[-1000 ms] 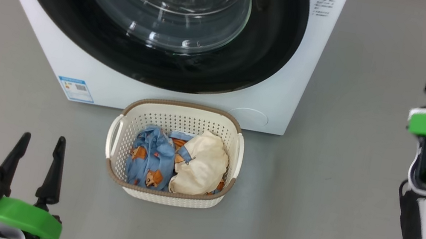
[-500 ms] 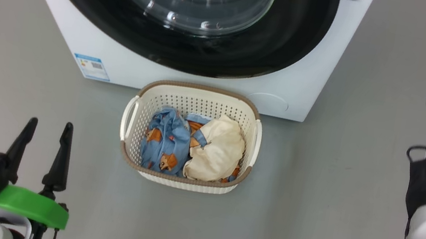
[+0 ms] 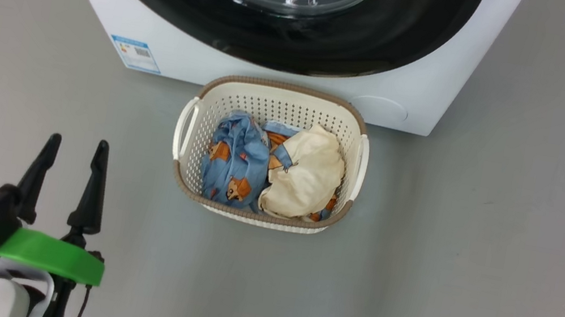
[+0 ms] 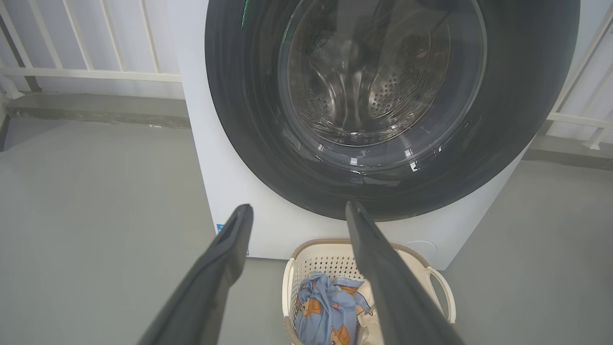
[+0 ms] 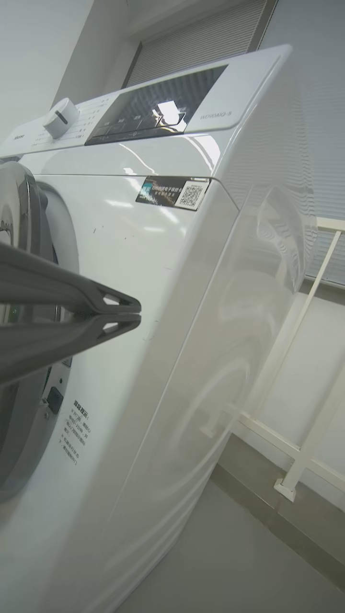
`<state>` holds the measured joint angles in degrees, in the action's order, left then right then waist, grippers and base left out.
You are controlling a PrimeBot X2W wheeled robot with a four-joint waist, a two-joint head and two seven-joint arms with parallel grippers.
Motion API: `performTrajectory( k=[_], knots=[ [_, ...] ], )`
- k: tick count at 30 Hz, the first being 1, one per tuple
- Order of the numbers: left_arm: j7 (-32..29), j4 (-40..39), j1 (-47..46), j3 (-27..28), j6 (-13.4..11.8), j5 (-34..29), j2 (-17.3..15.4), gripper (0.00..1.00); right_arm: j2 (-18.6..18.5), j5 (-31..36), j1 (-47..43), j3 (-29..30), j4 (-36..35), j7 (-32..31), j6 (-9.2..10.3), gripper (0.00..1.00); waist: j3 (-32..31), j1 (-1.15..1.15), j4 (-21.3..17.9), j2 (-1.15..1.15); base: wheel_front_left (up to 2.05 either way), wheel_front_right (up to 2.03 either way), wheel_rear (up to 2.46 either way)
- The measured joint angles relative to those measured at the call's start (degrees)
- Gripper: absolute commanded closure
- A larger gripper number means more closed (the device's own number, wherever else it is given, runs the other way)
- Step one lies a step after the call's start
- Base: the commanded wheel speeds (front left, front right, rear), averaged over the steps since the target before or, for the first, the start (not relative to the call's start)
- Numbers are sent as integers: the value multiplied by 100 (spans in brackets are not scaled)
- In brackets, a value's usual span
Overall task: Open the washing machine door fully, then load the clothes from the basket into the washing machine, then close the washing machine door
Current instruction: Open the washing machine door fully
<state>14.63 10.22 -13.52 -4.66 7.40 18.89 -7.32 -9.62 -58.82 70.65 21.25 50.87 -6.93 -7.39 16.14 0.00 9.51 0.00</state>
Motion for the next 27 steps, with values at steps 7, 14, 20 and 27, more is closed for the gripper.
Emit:
performTrajectory(
  k=[7,14,20,27],
  knots=[
    [0,-100,-181,-23,0,9,99,0,-138,527,909,-33,931,-854,0,100,259,0,79,0,0,0,0],
    [1,-170,-359,-34,0,10,153,0,-115,561,1532,59,1341,-1545,0,100,560,0,160,0,0,0,0],
    [1,-181,-455,-36,0,11,160,0,-49,463,1657,182,1365,-1925,0,100,729,0,208,0,0,0,0],
    [1,-188,-496,-52,0,18,164,0,26,424,1657,287,1244,-2181,0,100,906,0,232,0,0,0,0]
  ],
)
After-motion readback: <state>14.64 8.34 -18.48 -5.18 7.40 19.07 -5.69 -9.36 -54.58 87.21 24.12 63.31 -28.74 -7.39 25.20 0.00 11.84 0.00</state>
